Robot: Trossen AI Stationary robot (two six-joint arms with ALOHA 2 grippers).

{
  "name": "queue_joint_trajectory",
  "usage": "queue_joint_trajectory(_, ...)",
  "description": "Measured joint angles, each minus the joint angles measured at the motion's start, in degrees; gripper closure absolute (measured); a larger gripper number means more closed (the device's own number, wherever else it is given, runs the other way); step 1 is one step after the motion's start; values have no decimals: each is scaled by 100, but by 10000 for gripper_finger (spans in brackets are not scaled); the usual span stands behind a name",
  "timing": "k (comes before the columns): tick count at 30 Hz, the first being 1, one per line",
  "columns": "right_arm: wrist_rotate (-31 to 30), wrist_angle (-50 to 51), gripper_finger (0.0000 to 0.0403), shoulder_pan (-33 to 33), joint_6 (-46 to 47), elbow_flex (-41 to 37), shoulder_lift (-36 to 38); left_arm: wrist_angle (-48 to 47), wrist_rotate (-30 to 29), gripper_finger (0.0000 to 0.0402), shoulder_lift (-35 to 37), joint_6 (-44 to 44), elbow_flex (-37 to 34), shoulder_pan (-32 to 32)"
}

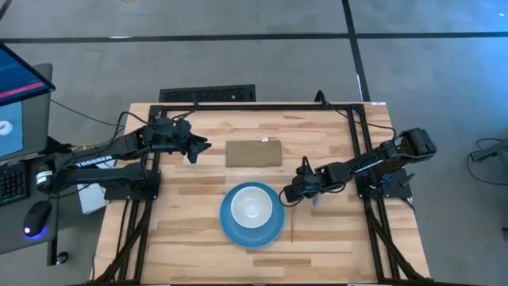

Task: Set table place
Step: Move the gold fork to the right of the blue plate

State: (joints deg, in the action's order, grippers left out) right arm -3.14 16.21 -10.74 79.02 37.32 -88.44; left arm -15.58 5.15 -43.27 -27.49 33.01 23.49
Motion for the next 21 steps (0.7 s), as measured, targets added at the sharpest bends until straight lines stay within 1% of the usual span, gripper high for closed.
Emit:
queue_joint_trajectory(10,11,0,310,0,-20,0,0,-1,0,233,0,0,0,0)
queue_joint_trajectory(15,108,-2,310,6,-315,0,0,-1,0,233,0,0,-2,0)
queue_joint_trajectory(21,153,-7,310,41,-306,0,0,-1,0,233,0,0,-2,0)
